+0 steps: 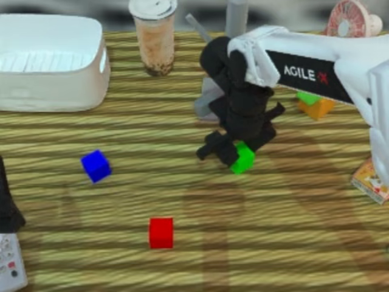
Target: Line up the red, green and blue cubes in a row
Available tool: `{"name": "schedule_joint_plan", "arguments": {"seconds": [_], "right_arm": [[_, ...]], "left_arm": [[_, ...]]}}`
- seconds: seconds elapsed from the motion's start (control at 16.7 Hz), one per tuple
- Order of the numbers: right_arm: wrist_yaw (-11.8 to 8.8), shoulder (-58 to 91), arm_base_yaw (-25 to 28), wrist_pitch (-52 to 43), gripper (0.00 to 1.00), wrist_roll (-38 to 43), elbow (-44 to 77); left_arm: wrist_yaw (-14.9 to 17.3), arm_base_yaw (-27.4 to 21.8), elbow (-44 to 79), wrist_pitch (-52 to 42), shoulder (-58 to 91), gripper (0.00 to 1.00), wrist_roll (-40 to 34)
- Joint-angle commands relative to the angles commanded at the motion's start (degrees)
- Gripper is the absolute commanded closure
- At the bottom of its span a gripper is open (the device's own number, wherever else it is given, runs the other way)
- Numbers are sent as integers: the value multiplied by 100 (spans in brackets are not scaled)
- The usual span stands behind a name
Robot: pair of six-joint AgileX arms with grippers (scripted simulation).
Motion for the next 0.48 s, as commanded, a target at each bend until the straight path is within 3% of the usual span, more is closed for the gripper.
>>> {"name": "schedule_joint_plan", "arguments": {"seconds": [0.24,0.48], "right_arm": [[-22,-243,34,-290,100,-4,264],[-18,-443,60,-1176,100,-5,872]], "left_arm": [[0,0,0,0,0,0,0],[0,0,0,0,0,0,0]]}}
